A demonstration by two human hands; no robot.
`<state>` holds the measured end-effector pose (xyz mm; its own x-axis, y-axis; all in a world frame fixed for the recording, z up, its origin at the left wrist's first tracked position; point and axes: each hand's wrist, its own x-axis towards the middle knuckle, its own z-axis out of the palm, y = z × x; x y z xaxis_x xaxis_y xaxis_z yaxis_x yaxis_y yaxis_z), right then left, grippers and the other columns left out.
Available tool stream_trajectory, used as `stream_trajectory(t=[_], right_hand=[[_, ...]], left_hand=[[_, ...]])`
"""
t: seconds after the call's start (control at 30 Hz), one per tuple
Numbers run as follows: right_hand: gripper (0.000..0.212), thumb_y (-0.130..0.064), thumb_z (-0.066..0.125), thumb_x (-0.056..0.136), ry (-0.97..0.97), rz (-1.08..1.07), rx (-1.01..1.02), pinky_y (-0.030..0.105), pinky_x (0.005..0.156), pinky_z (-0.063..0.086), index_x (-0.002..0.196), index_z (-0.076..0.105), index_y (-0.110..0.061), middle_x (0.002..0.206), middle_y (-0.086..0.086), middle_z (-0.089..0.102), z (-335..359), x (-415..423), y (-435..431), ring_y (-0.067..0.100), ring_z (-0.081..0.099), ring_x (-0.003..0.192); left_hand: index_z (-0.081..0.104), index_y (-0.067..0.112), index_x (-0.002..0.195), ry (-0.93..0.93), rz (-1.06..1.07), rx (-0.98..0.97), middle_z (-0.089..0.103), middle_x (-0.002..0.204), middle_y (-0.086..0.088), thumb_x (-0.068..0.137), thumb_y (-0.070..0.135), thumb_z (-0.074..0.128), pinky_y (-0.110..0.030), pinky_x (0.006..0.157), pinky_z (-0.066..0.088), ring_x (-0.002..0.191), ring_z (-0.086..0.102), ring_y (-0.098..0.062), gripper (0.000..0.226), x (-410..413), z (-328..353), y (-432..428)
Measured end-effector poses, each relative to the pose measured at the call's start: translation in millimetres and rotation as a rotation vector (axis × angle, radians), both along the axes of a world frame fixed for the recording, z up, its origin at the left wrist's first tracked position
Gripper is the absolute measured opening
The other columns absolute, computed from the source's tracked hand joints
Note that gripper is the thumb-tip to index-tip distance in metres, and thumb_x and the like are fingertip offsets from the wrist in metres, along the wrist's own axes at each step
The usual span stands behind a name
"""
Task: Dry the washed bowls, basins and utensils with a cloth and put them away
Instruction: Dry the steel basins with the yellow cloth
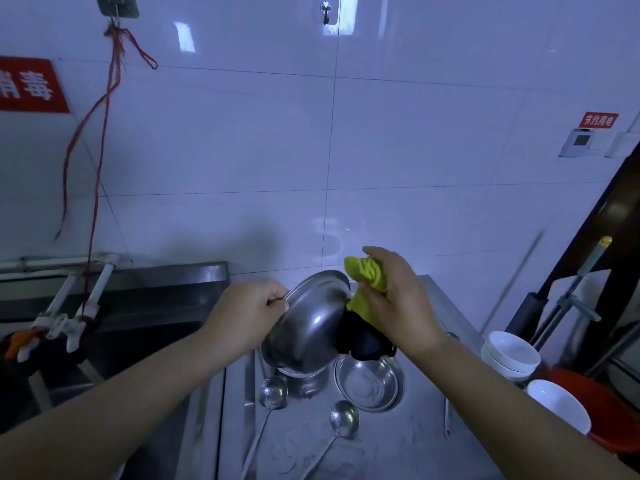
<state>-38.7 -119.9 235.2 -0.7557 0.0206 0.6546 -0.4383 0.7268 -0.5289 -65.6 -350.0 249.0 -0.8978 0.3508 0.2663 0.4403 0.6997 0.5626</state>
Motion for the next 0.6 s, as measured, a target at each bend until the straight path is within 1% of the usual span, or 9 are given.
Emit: stream_trajectory(t=[0.03,0.1,0.2,0.27,0.37,0.4,0.47,0.53,0.6], right_hand=[[0.045,-0.014,0.062,0.085,-0.083,-0.001,-0.012,0.006,0.092,0.029,0.129,0.05,-0.016,0.116,-0.01,0.049,-4,-1,-3,0.008,0.046,0.109],[0.047,-0.024,0.059,0.085,-0.168,0.052,0.034,0.017,0.1,0.031,0.131,0.05,-0.014,0.122,-0.008,0.05,-13,-1,-13,0.014,0.047,0.117],[0.049,-0.032,0.052,0.089,-0.081,0.146,0.146,0.036,0.108,0.033,0.134,0.051,-0.011,0.137,0.003,0.049,-26,6,-32,0.016,0.042,0.128],[0.047,-0.029,0.052,0.093,0.029,0.199,0.267,0.038,0.111,0.03,0.135,0.048,-0.01,0.143,0.007,0.044,-37,13,-39,0.02,0.036,0.136],[0.042,-0.023,0.047,0.096,0.155,0.303,0.41,0.035,0.112,0.026,0.134,0.049,-0.006,0.143,0.008,0.044,-40,16,-39,0.022,0.035,0.137],[0.04,-0.024,0.044,0.098,0.152,0.315,0.395,0.033,0.112,0.027,0.133,0.051,-0.005,0.141,0.008,0.047,-37,13,-36,0.02,0.037,0.135],[0.04,-0.029,0.041,0.099,0.035,0.271,0.239,0.03,0.11,0.031,0.13,0.055,-0.008,0.134,0.003,0.053,-22,2,-31,0.013,0.043,0.127],[0.033,-0.027,0.044,0.099,-0.147,0.185,0.034,0.03,0.105,0.035,0.127,0.059,-0.016,0.122,-0.012,0.057,-7,-8,-26,0.001,0.047,0.116],[0.029,-0.021,0.046,0.098,-0.201,0.171,-0.03,0.026,0.105,0.035,0.122,0.063,-0.019,0.115,-0.021,0.056,0,-12,-29,-0.005,0.047,0.111]], left_hand=[[0.056,0.028,0.057,-0.075,0.002,0.101,0.061,0.055,0.018,0.084,0.011,0.06,-0.016,0.058,0.041,0.056,0.055,0.002,0.033,1,-1,1],[0.07,0.021,0.073,-0.222,0.017,0.297,0.071,0.067,0.008,0.084,0.008,0.061,-0.028,0.069,0.051,0.065,0.065,-0.008,0.02,2,-3,6],[0.071,0.015,0.076,-0.424,0.065,0.628,0.069,0.061,0.003,0.085,0.001,0.062,-0.022,0.055,0.05,0.057,0.061,-0.011,0.019,6,-2,15],[0.069,0.01,0.079,-0.529,0.069,0.767,0.067,0.059,0.003,0.086,-0.001,0.061,-0.016,0.046,0.045,0.054,0.06,-0.009,0.015,10,-1,17],[0.069,0.006,0.087,-0.607,0.045,0.823,0.068,0.067,-0.001,0.087,-0.001,0.06,-0.018,0.05,0.046,0.059,0.062,-0.01,0.012,14,-3,14],[0.07,0.006,0.088,-0.613,0.029,0.824,0.069,0.072,-0.004,0.088,-0.001,0.059,-0.021,0.055,0.048,0.064,0.063,-0.013,0.013,16,-4,14],[0.071,0.008,0.092,-0.599,-0.002,0.788,0.07,0.081,-0.008,0.087,0.001,0.06,-0.031,0.067,0.048,0.074,0.063,-0.019,0.014,20,-4,14],[0.071,0.008,0.092,-0.577,-0.012,0.778,0.07,0.084,-0.01,0.087,0.001,0.061,-0.033,0.069,0.051,0.075,0.063,-0.02,0.013,22,-5,15],[0.07,0.005,0.089,-0.572,0.02,0.829,0.068,0.081,-0.012,0.086,0.0,0.061,-0.031,0.065,0.052,0.071,0.063,-0.021,0.011,22,-3,18]])
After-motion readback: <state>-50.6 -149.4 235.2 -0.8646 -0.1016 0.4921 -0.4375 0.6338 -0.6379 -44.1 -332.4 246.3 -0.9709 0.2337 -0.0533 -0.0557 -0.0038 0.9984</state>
